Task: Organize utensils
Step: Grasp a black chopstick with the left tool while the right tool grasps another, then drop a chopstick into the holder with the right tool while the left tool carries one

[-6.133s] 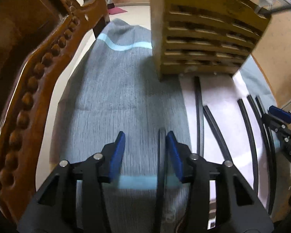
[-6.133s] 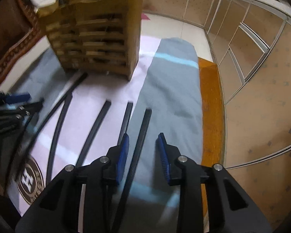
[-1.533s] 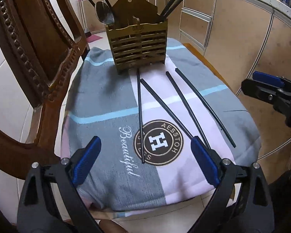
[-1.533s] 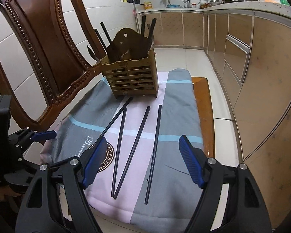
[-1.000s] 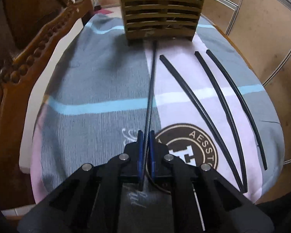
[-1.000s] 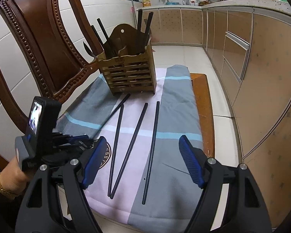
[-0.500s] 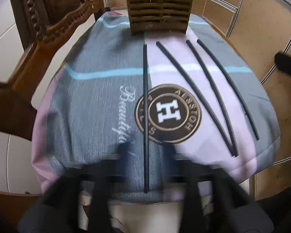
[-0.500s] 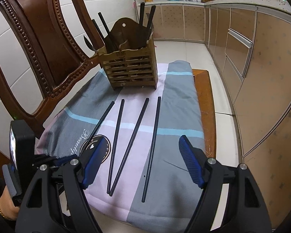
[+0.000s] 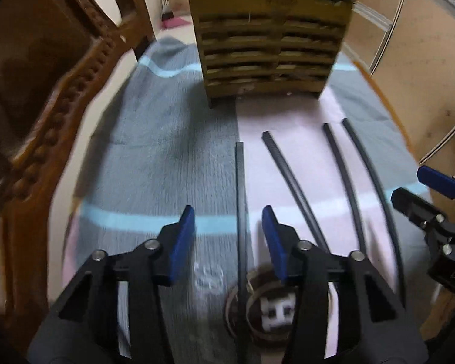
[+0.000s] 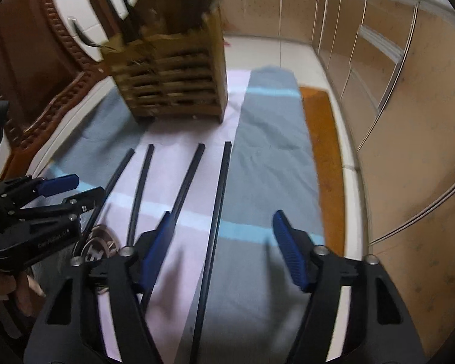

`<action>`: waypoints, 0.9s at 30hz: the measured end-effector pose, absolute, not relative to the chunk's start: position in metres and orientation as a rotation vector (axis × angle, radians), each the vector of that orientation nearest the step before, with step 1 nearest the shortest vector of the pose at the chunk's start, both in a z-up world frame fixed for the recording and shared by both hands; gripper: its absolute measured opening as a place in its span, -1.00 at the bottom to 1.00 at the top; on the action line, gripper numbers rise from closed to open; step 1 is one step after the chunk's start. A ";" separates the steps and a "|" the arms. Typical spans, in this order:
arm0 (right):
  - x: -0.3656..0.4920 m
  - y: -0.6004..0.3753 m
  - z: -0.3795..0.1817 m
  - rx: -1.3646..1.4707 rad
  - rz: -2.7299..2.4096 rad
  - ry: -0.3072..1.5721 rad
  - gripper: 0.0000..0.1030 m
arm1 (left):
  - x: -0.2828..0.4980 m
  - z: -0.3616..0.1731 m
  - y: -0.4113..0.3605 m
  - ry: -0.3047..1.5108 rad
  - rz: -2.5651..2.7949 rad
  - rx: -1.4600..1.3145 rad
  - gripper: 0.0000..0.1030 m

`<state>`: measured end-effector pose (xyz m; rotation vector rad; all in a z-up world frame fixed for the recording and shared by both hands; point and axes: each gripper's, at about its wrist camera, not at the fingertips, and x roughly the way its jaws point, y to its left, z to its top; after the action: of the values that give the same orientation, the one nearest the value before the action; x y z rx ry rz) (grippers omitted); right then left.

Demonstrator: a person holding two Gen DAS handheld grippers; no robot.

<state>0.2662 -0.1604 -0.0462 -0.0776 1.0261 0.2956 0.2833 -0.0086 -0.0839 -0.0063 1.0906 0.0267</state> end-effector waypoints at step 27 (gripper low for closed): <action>0.282 -0.146 0.019 -0.065 0.357 0.831 -0.86 | 0.270 0.008 0.023 0.878 -0.057 -0.046 -0.88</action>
<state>0.2824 -0.1457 0.0194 -0.0647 0.8307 0.3565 0.2704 0.0232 0.0078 -0.0457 0.8777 -0.0566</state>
